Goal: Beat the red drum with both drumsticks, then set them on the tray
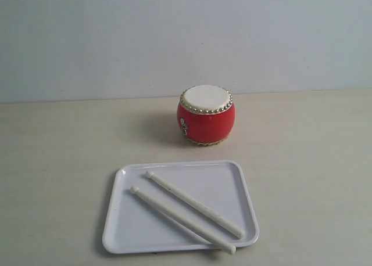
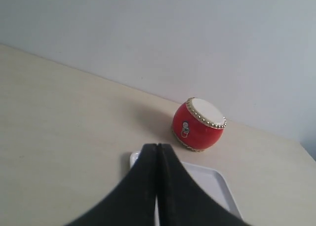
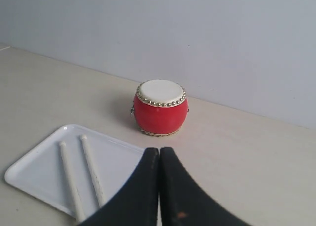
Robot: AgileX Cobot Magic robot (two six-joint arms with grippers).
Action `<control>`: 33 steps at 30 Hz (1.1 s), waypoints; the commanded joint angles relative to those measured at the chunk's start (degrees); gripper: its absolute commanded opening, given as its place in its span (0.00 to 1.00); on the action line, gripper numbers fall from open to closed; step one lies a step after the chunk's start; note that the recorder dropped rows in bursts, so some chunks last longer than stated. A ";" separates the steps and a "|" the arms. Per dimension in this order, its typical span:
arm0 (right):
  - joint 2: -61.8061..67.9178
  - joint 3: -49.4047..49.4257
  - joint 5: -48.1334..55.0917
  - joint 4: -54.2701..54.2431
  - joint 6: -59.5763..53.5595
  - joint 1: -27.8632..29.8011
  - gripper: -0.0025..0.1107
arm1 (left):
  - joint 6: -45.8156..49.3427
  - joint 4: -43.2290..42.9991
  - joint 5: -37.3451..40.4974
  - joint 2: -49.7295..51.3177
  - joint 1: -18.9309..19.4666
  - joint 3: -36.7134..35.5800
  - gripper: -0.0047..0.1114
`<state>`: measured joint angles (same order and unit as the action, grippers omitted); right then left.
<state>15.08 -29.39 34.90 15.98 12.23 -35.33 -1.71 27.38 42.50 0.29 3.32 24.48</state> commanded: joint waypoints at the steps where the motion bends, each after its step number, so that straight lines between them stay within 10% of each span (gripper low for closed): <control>1: -0.39 0.40 -0.83 -0.11 -0.07 0.32 0.02 | -0.25 -0.25 -0.70 -0.29 0.05 -0.28 0.04; 6: -0.39 0.40 -0.83 -0.11 -0.07 0.32 0.02 | 0.72 -2.84 -3.88 -0.29 0.05 -0.28 0.04; 13: -0.39 0.40 -0.83 -0.11 -0.07 0.32 0.02 | -8.83 -11.81 -30.97 -0.18 0.05 -9.95 0.04; 33: -0.39 0.40 -1.32 -0.11 -0.07 0.32 0.02 | -8.98 -20.63 -40.51 -0.29 0.05 -24.48 0.04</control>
<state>15.08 -29.39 34.41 15.98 12.23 -35.33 -10.88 7.40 2.59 0.26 3.32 0.18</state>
